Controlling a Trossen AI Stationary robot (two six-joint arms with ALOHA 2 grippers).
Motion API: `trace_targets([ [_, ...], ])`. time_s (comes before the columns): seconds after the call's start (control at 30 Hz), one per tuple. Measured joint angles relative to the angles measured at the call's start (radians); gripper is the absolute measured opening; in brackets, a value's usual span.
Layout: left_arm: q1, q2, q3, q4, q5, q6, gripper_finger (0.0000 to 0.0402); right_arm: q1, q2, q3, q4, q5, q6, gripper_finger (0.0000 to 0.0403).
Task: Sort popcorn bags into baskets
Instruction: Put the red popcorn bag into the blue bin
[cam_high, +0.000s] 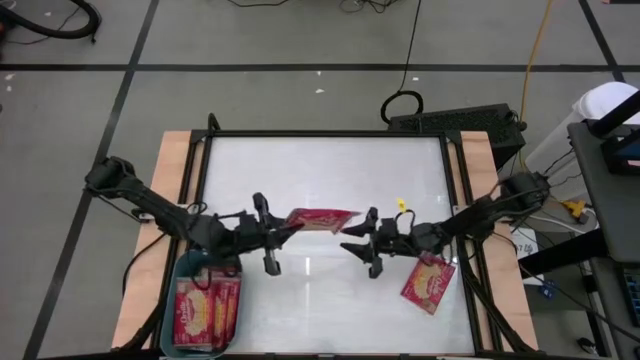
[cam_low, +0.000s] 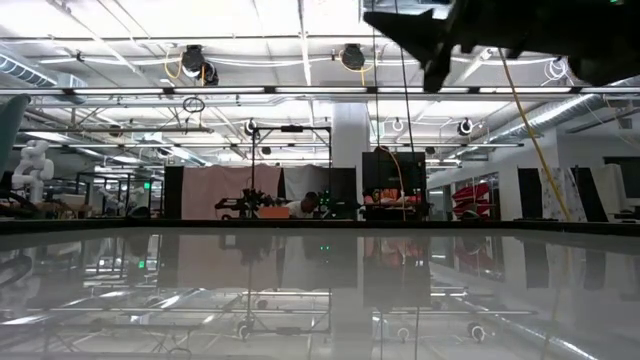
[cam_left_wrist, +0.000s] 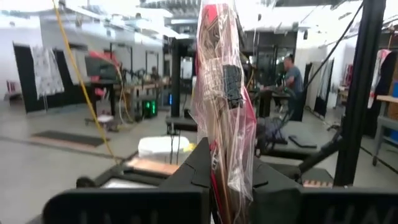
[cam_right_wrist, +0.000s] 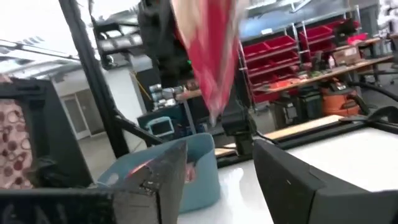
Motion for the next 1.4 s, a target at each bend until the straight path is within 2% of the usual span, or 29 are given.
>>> trace_targets([
  [0.17, 0.004, -0.001, 0.000, 0.099, 0.058, 0.052, 0.0028, -0.025, 0.088, 0.106, 0.021, -0.025, -0.054, 0.0180],
  [0.3, 0.010, 0.000, 0.000, 0.073, 0.073, 0.052, 0.0024, -0.033, 0.130, 0.208, 0.064, -0.104, -0.161, 0.0180],
  [0.53, -0.001, -0.001, 0.000, 0.098, 0.096, 0.097, 0.0025, -0.032, 0.132, 0.283, 0.070, -0.102, -0.288, 0.0179],
  [0.83, -0.002, -0.001, 0.000, 0.081, 0.131, 0.103, 0.0027, -0.032, 0.122, 0.283, 0.138, -0.125, -0.338, 0.0103],
  [0.97, -0.004, -0.001, 0.000, 0.074, 0.132, 0.104, 0.0027, -0.032, 0.122, 0.282, 0.177, -0.120, -0.333, 0.0089],
  [1.07, -0.006, 0.000, 0.000, 0.084, 0.130, 0.115, 0.0027, -0.032, 0.122, 0.282, 0.174, -0.121, -0.334, 0.0100],
  [1.4, -0.001, 0.002, 0.000, 0.042, 0.151, 0.071, 0.0026, -0.032, 0.116, 0.284, 0.202, -0.098, -0.342, 0.0193],
])
